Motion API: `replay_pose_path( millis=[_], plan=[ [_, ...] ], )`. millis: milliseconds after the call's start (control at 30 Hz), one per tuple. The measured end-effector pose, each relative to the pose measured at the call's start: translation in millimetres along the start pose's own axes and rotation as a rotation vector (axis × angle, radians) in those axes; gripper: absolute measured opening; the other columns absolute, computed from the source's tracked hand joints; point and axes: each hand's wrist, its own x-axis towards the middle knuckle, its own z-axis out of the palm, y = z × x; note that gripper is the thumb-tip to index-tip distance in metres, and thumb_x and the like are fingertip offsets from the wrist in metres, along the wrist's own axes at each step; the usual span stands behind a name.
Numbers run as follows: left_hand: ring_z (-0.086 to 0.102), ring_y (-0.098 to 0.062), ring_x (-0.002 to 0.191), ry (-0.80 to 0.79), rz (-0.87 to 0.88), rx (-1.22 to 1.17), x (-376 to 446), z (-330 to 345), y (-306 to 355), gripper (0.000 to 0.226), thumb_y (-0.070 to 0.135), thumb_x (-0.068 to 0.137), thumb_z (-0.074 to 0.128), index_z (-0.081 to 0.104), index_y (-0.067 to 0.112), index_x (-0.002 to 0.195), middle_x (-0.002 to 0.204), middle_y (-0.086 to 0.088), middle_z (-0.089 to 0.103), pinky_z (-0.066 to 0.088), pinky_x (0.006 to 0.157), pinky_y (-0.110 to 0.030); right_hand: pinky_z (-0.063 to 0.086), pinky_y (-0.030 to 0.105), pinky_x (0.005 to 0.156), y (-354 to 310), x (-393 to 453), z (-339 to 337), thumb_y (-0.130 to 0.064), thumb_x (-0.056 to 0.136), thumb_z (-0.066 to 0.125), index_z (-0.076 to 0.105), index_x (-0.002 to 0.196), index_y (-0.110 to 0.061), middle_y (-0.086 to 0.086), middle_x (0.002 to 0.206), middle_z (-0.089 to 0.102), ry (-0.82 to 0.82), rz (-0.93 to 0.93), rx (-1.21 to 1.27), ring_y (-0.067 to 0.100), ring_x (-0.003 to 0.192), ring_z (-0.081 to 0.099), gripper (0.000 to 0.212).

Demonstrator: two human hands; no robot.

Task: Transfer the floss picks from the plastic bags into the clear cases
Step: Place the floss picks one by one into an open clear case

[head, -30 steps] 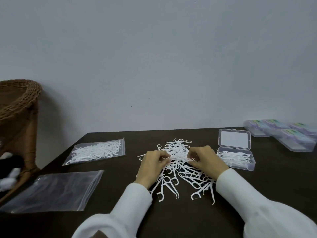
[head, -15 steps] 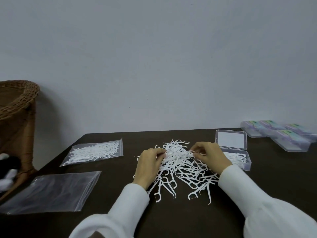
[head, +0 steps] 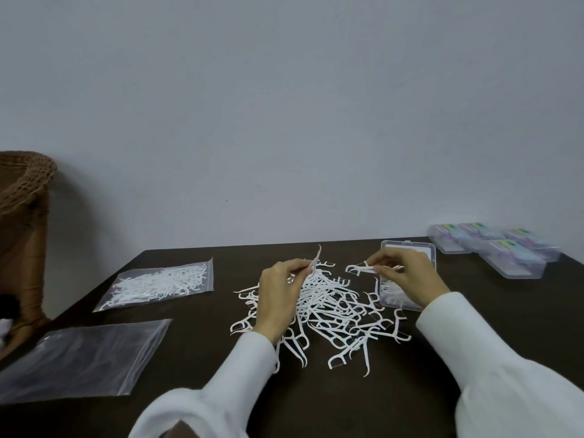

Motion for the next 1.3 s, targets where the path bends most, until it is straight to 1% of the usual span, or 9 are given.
replay_pose_path(
  millis=[200,333,433,500,633,800,967,1200,1300],
  plan=[
    [0.061,0.011,0.08,-0.088,0.023,-0.108,10.3,33.6,28.4,0.016,0.017,0.087,0.067,0.074,0.018,0.101,0.084,0.018,0.067,0.045,0.075,-0.005,0.044,0.01,0.07,18.9,-4.9,-32.7,-0.004,0.083,0.064,0.065,0.086,-0.023,-0.006,0.084,0.065,0.036,0.058,0.003,0.008,0.082,0.06,0.019],
    [0.06,0.015,0.076,-0.187,0.059,-0.163,16.5,62.0,42.3,0.015,0.012,0.089,0.064,0.073,0.013,0.101,0.086,0.009,0.07,0.043,0.073,-0.002,0.041,0.019,0.08,35.2,-8.6,-53.0,-0.005,0.087,0.06,0.064,0.09,-0.019,-0.002,0.096,0.061,0.007,0.146,-0.116,0.01,0.092,0.055,0.016],
    [0.059,0.012,0.078,-0.234,0.078,-0.149,21.9,83.2,48.8,0.017,0.013,0.089,0.063,0.072,0.012,0.103,0.094,0.004,0.072,0.042,0.073,0.0,0.04,0.01,0.073,40.7,-9.8,-54.1,-0.004,0.088,0.058,0.066,0.092,-0.017,-0.004,0.096,0.061,-0.056,0.148,-0.177,0.006,0.089,0.053,0.016],
    [0.06,0.007,0.082,-0.251,0.077,-0.139,23.6,94.8,51.5,0.018,0.014,0.09,0.062,0.071,0.012,0.105,0.097,0.004,0.071,0.046,0.076,-0.005,0.04,0.007,0.069,41.8,-8.8,-48.4,-0.003,0.087,0.058,0.069,0.092,-0.017,-0.008,0.094,0.061,-0.116,0.14,-0.208,0.002,0.087,0.053,0.019],
    [0.064,-0.005,0.092,-0.28,0.093,-0.11,23.9,108.4,53.3,0.019,0.016,0.091,0.061,0.07,0.012,0.107,0.102,0.0,0.071,0.052,0.085,-0.023,0.048,0.015,0.084,41.9,-8.2,-41.6,0.0,0.084,0.062,0.071,0.091,-0.016,-0.008,0.092,0.065,-0.127,0.112,-0.165,0.001,0.087,0.059,0.02],
    [0.062,-0.01,0.095,-0.317,0.165,-0.018,22.1,118.9,55.6,0.019,0.018,0.092,0.058,0.07,0.018,0.107,0.103,0.002,0.068,0.051,0.085,-0.031,0.04,0.007,0.069,46.6,-9.8,-52.9,-0.002,0.086,0.06,0.068,0.088,-0.015,-0.006,0.086,0.064,0.089,0.162,-0.095,0.005,0.081,0.058,0.015],
    [0.057,-0.011,0.097,-0.362,0.249,0.068,18.3,127.2,59.3,0.021,0.019,0.093,0.057,0.07,0.021,0.11,0.104,0.0,0.065,0.044,0.084,-0.022,0.042,0.017,0.074,54.5,-11.8,-62.0,0.001,0.086,0.056,0.064,0.084,-0.016,0.003,0.084,0.066,0.167,0.249,-0.063,0.013,0.078,0.062,0.019],
    [0.053,-0.012,0.112,-0.457,0.284,0.021,13.6,131.2,58.2,0.038,0.022,0.092,0.059,0.056,0.015,0.13,0.12,-0.002,0.06,0.041,0.097,-0.022,0.042,0.02,0.08,58.2,-14.1,-64.0,-0.005,0.085,0.062,0.064,0.088,-0.019,0.0,0.095,0.063,0.055,0.352,-0.121,0.011,0.086,0.057,0.015],
    [0.054,-0.008,0.113,-0.42,0.223,-0.071,11.8,128.9,58.3,0.035,0.023,0.095,0.055,0.056,0.015,0.129,0.124,0.0,0.061,0.041,0.097,-0.019,0.041,0.021,0.08,59.3,-15.7,-66.1,-0.008,0.085,0.063,0.065,0.091,-0.018,-0.001,0.095,0.061,-0.012,0.393,-0.119,0.009,0.086,0.054,0.012]
  ],
)
